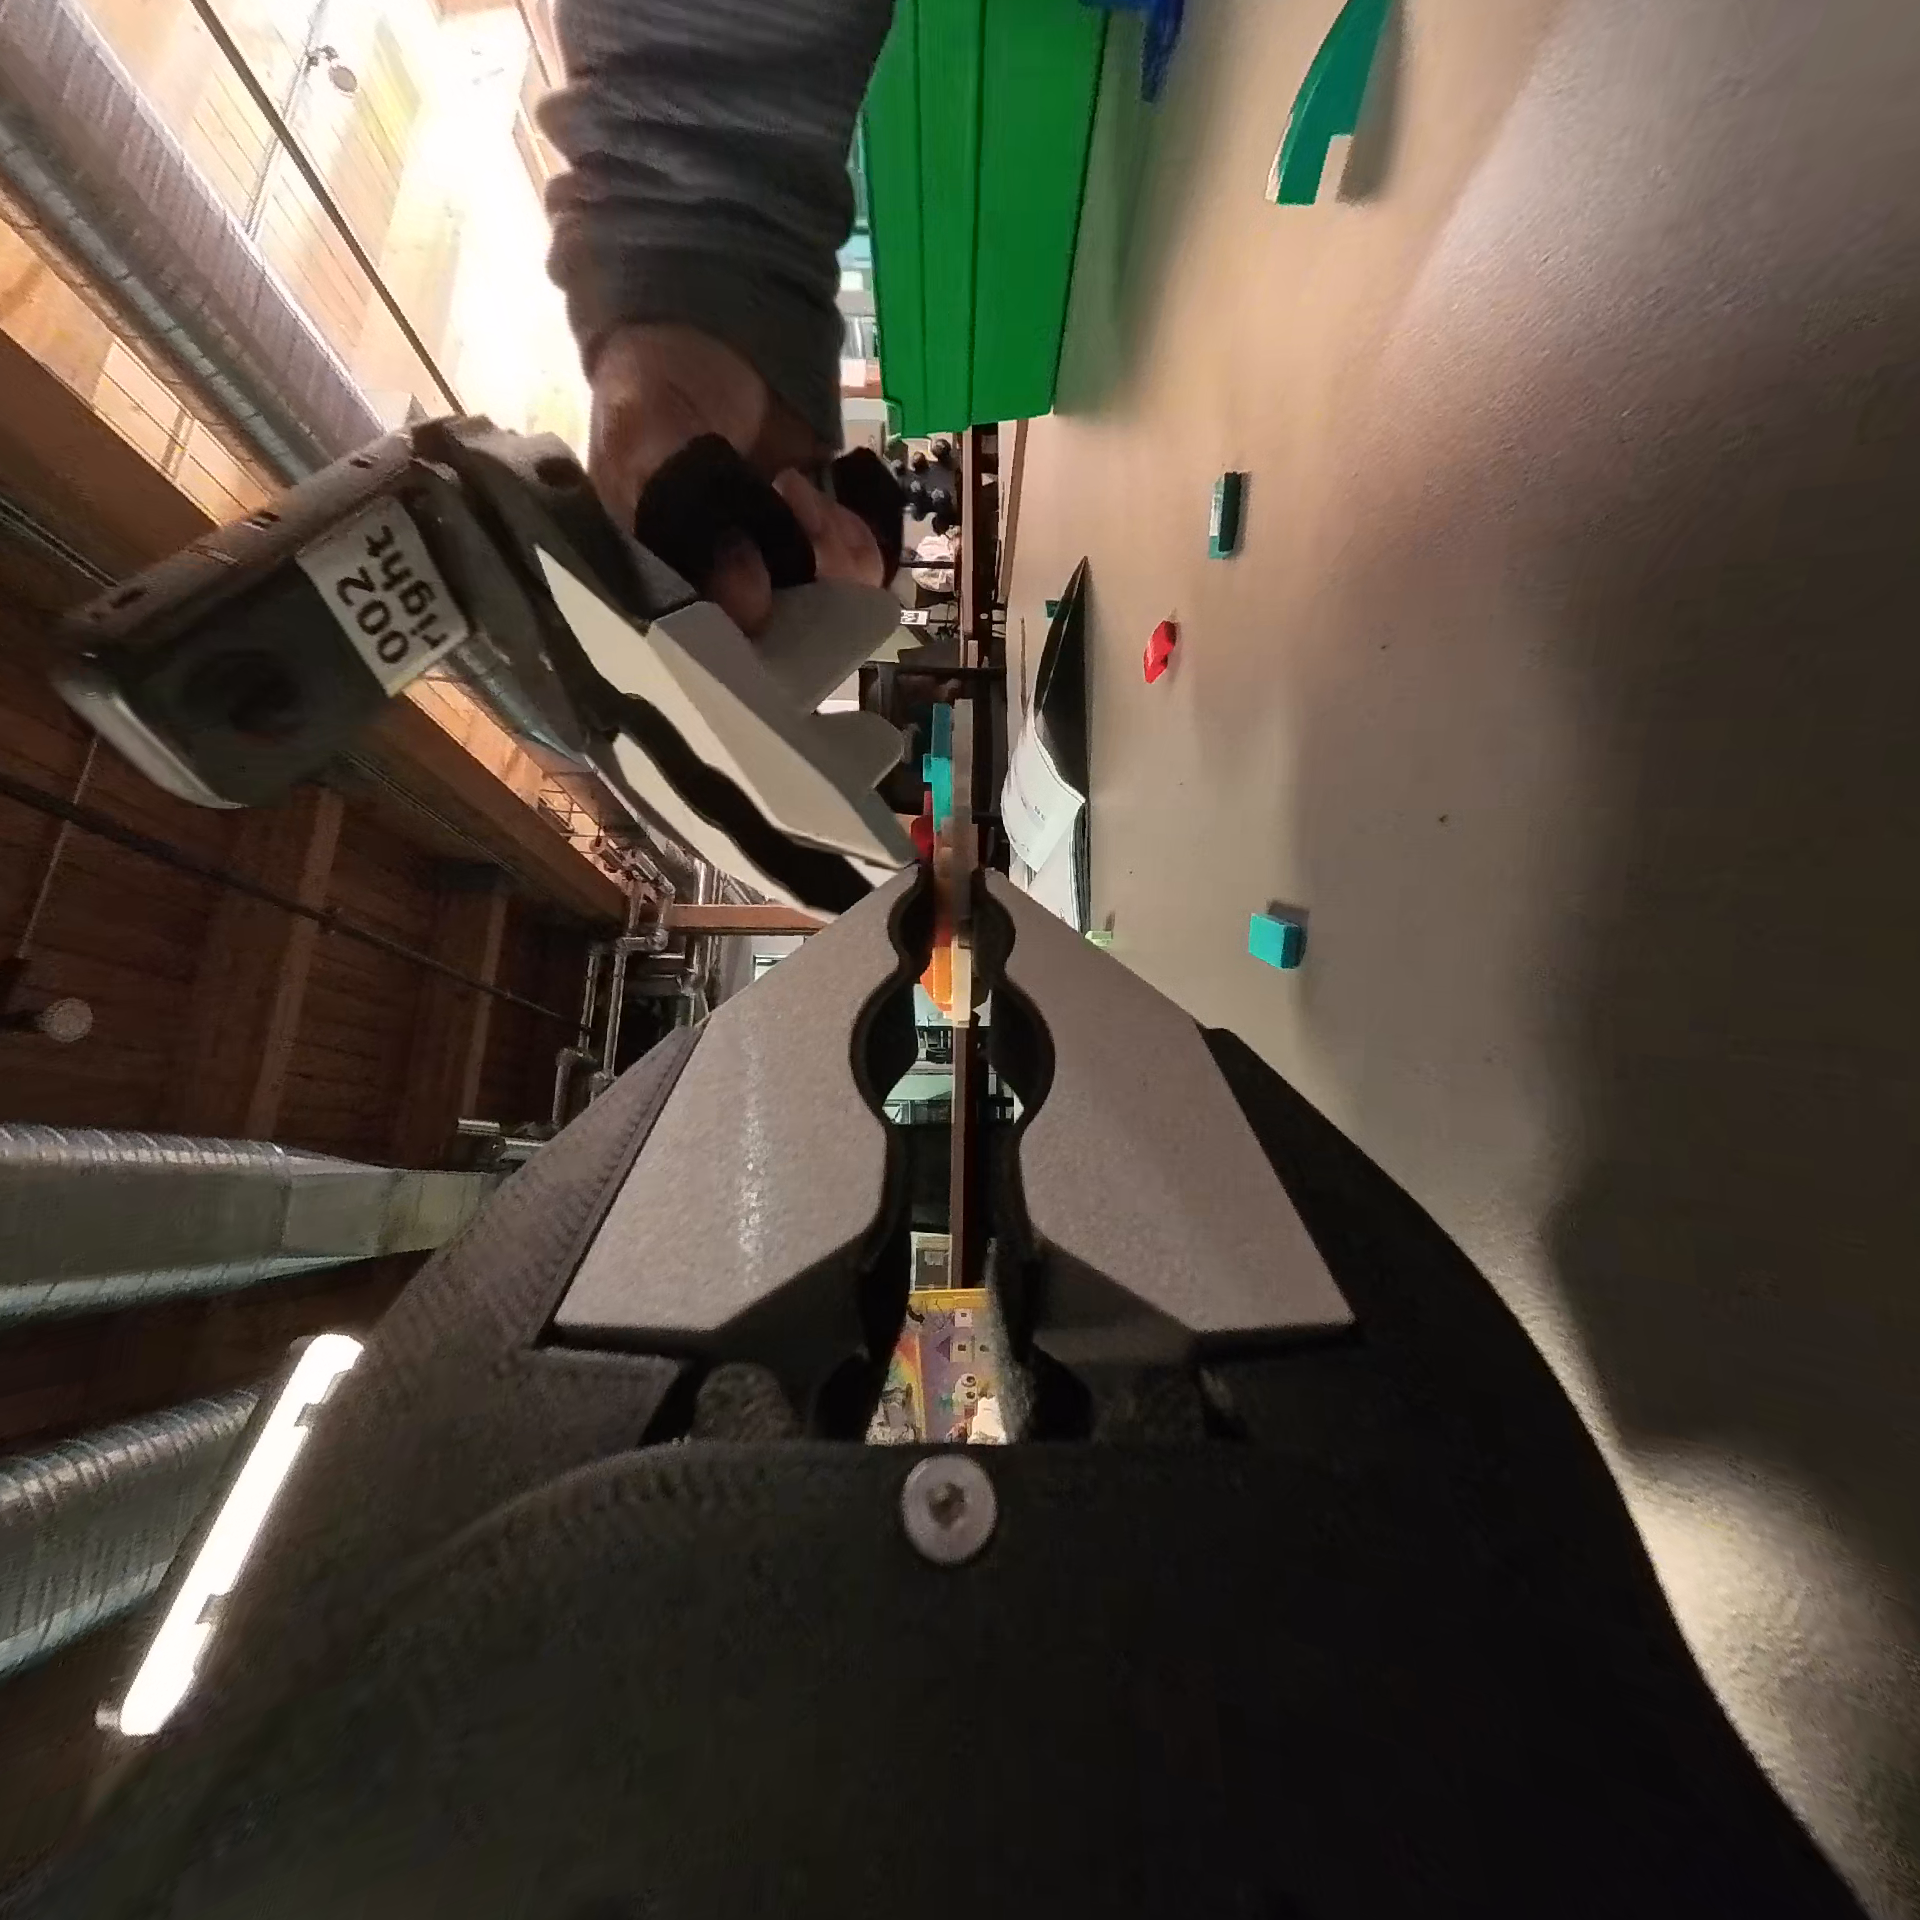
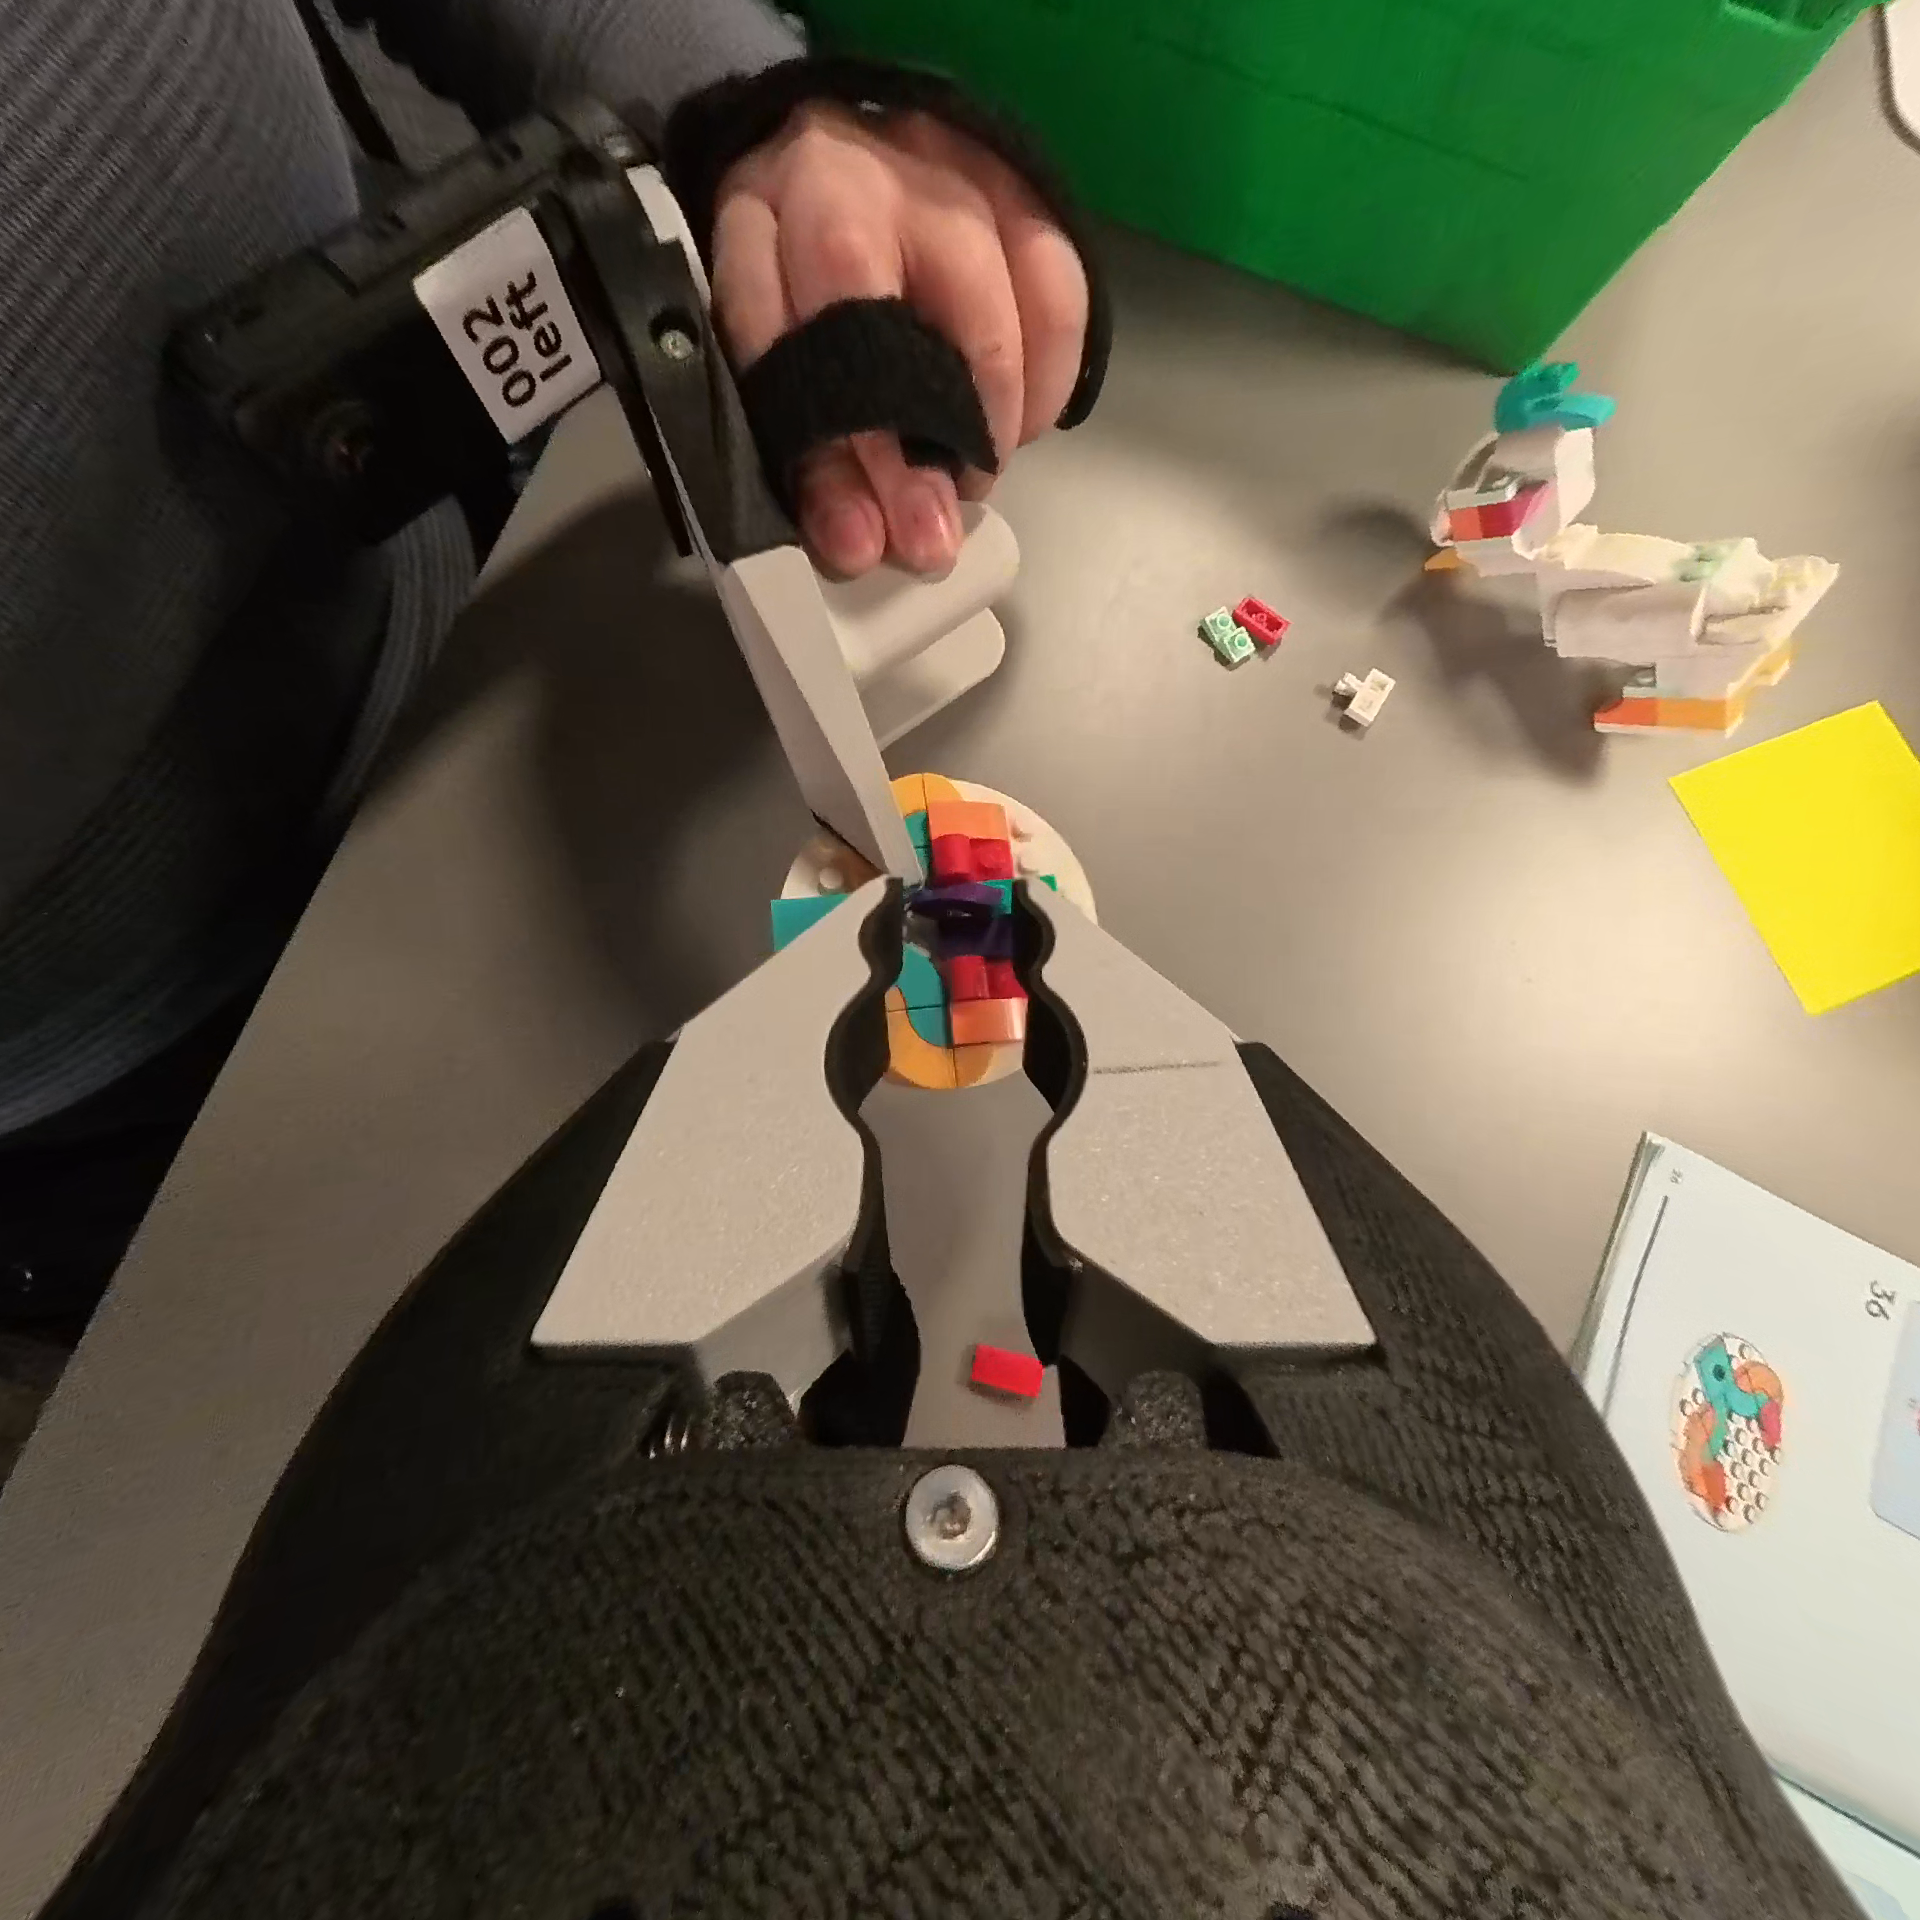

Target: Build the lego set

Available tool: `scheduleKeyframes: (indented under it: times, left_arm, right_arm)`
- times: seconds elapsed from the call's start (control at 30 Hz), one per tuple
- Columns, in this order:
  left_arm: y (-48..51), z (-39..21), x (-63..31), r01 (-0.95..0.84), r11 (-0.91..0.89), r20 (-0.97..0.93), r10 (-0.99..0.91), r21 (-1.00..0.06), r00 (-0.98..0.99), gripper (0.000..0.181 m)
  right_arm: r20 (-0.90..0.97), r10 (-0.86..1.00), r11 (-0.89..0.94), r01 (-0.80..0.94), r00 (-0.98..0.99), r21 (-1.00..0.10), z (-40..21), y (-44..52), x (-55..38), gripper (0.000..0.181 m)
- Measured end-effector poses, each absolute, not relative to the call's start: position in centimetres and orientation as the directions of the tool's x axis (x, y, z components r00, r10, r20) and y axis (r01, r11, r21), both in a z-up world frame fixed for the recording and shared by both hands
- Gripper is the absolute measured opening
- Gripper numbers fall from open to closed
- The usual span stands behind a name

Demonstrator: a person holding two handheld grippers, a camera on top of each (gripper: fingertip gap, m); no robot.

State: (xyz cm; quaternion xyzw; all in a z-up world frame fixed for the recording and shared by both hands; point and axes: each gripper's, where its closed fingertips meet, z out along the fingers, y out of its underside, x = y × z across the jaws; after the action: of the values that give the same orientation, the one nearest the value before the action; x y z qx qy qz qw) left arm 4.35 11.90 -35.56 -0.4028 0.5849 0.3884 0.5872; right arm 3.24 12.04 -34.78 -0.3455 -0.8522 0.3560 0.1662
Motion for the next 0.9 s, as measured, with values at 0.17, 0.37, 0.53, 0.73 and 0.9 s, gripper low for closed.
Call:
scheduleKeyframes:
  times: [0.17,0.37,0.53,0.73,0.9]
  left_arm:
    - [11.9,-35.6,4.4,-0.926,0.378,-1.000,-0.015,-0.016,0.012,0.005]
    - [11.7,-35.3,4.5,-0.923,0.384,-1.000,-0.001,-0.022,0.024,0.005]
    - [11.7,-35.0,4.4,-0.923,0.384,-0.999,0.010,-0.024,0.031,0.005]
    - [11.8,-35.2,4.4,-0.923,0.384,-1.000,0.001,-0.026,0.029,0.005]
    - [11.9,-35.3,4.4,-0.925,0.380,-1.000,-0.002,-0.025,0.026,0.005]
  right_arm:
    - [0.060,0.699,0.539,0.469,-0.713,-0.700,-35.0,12.1,3.4,0.016]
    - [-0.052,0.683,0.390,0.423,-0.729,-0.818,-34.0,11.8,3.2,0.015]
    - [-0.106,0.654,0.322,0.403,-0.749,-0.857,-34.1,11.8,3.2,0.015]
    - [-0.087,0.668,0.353,0.418,-0.739,-0.837,-34.3,12.5,3.3,0.013]
    - [-0.033,0.699,0.387,0.417,-0.714,-0.822,-33.6,12.8,3.4,0.021]
